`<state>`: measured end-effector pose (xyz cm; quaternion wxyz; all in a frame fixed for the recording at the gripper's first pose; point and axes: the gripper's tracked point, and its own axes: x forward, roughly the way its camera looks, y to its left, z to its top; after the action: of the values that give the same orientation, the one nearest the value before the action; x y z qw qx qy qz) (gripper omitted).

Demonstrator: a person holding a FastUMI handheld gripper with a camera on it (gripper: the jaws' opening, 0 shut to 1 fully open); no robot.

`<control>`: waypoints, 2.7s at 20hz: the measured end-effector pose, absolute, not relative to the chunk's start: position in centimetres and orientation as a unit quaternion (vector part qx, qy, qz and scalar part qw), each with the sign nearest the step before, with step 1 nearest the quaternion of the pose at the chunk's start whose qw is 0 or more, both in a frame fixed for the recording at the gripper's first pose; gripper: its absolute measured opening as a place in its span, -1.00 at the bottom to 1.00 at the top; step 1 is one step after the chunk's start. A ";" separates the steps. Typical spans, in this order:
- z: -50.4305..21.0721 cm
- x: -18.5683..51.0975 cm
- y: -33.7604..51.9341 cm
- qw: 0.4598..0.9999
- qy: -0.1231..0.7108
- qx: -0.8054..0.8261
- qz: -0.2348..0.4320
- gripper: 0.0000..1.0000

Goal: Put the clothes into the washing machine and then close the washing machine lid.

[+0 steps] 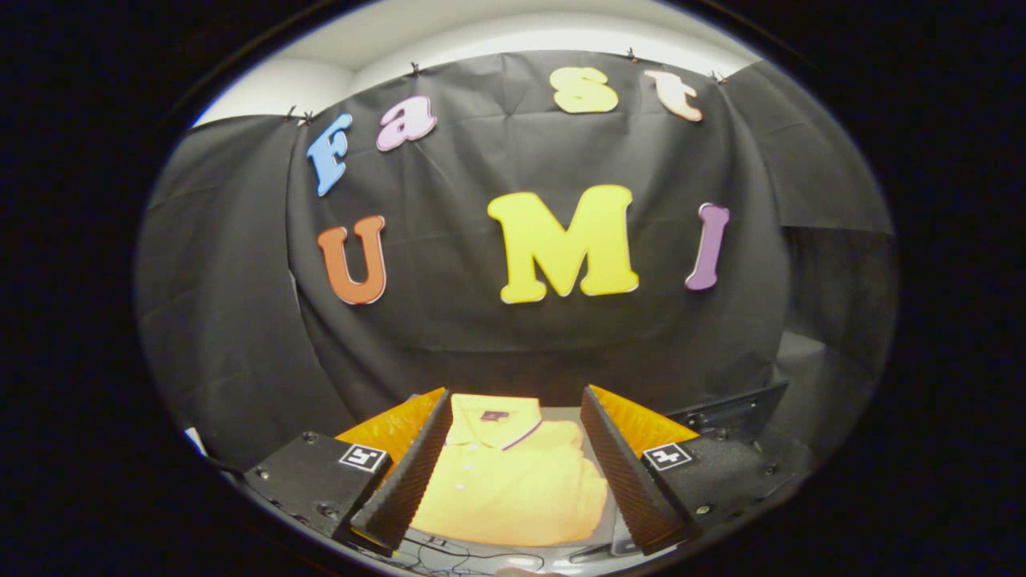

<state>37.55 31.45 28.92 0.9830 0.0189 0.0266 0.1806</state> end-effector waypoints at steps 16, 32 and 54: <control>12.3 45.1 39.1 0.955 0.245 -0.028 0.164 1.00; 11.9 45.2 38.5 0.947 0.269 -0.076 0.159 0.67; 23.6 34.2 20.7 0.965 0.158 0.020 0.209 -0.90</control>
<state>34.17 20.73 23.60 0.9649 0.0196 0.1577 0.2089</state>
